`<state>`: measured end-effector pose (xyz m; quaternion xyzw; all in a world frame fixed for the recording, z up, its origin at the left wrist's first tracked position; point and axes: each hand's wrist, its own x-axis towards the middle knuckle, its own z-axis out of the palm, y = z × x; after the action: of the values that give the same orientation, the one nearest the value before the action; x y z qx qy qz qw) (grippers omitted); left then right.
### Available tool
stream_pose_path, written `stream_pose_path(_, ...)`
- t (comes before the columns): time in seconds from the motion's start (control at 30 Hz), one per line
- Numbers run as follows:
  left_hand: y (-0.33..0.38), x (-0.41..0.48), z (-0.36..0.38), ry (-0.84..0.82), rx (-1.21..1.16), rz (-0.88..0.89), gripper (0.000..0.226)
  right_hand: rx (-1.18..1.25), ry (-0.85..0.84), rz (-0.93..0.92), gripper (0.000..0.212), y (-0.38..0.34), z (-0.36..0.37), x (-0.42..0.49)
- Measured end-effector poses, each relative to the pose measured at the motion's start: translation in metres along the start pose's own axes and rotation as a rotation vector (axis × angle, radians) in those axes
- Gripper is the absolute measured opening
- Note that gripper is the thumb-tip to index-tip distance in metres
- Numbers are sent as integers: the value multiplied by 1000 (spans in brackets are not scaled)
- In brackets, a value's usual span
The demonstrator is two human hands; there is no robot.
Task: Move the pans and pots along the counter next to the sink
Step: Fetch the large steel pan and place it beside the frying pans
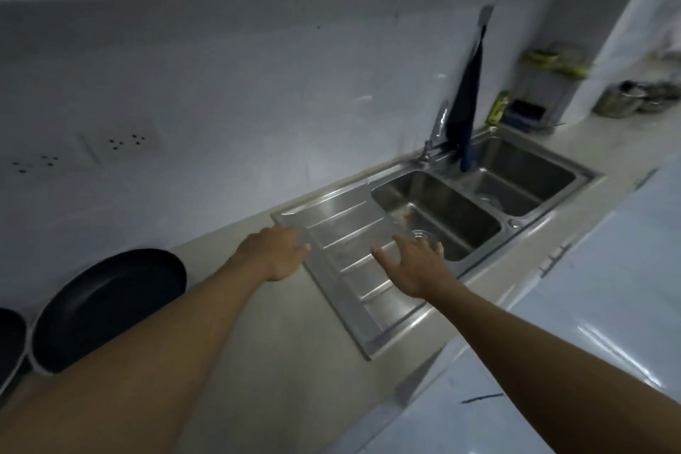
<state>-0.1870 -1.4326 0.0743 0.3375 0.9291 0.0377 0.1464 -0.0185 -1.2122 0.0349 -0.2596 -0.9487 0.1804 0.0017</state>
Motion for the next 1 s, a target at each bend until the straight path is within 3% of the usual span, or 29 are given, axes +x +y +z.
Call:
stream_pose_path(0.4, 297, 90, 37, -95, -91, 350, 67, 165, 69, 377, 90, 255, -74, -71)
stream_pose_path(1.0, 624, 243, 65, -252, -71, 758, 75, 429, 370, 807, 89, 488, -178, -78)
